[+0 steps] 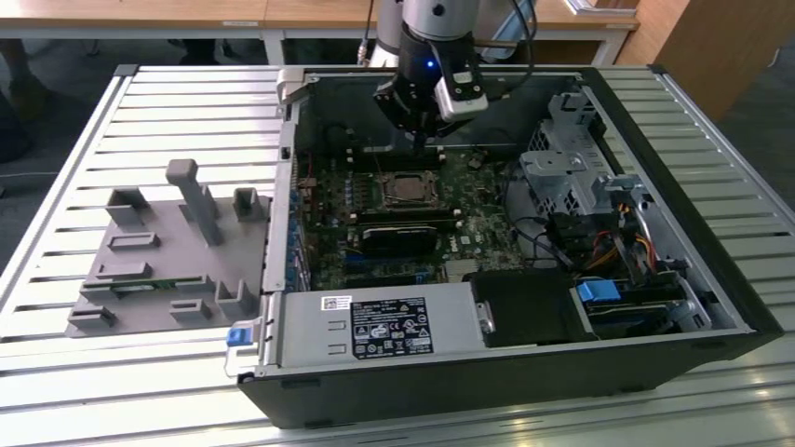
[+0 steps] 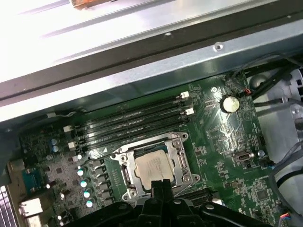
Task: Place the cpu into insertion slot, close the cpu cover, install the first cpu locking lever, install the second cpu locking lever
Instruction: 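Install the first cpu locking lever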
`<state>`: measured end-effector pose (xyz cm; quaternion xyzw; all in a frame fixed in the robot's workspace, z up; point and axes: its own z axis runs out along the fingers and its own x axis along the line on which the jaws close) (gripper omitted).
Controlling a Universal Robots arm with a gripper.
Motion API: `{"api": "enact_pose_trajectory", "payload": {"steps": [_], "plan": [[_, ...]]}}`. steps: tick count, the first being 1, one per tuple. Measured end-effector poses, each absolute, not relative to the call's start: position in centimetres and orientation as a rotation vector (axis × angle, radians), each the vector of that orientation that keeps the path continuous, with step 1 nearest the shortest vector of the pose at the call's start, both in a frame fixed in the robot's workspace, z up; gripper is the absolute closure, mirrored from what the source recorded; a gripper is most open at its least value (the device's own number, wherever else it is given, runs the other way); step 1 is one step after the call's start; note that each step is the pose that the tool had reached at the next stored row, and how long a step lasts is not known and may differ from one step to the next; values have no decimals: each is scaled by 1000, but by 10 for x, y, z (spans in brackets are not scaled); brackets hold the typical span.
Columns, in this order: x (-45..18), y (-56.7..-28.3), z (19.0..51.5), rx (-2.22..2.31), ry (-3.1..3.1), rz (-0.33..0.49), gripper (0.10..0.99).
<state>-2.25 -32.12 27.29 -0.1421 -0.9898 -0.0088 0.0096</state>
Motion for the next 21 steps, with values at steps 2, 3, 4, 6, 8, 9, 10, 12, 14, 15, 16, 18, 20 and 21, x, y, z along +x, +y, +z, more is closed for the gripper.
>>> {"api": "enact_pose_trajectory", "payload": {"steps": [2,3,4,6,8,9,10,12,14,15,16,18,20,21], "plan": [[-22,-321,273,-388,-3098,-27,980],[-22,-321,273,-369,-3102,-27,980],[-23,-321,273,-366,-3107,-34,980],[-23,-321,273,-361,-3120,-46,980],[-23,-321,272,-334,-3132,-49,980],[-23,-321,272,-310,-3136,-49,980],[-23,-321,272,-281,-3138,-49,980],[-23,-321,271,-225,-3143,-49,980],[-23,-321,270,-166,-3146,-49,980],[-23,-321,270,-138,-3147,-49,980],[-23,-321,270,-110,-3148,-49,980],[-23,-321,270,-65,-3149,-50,980],[-23,-321,269,-29,-3149,-50,980],[-23,-321,269,-18,-3149,-51,980]]}}
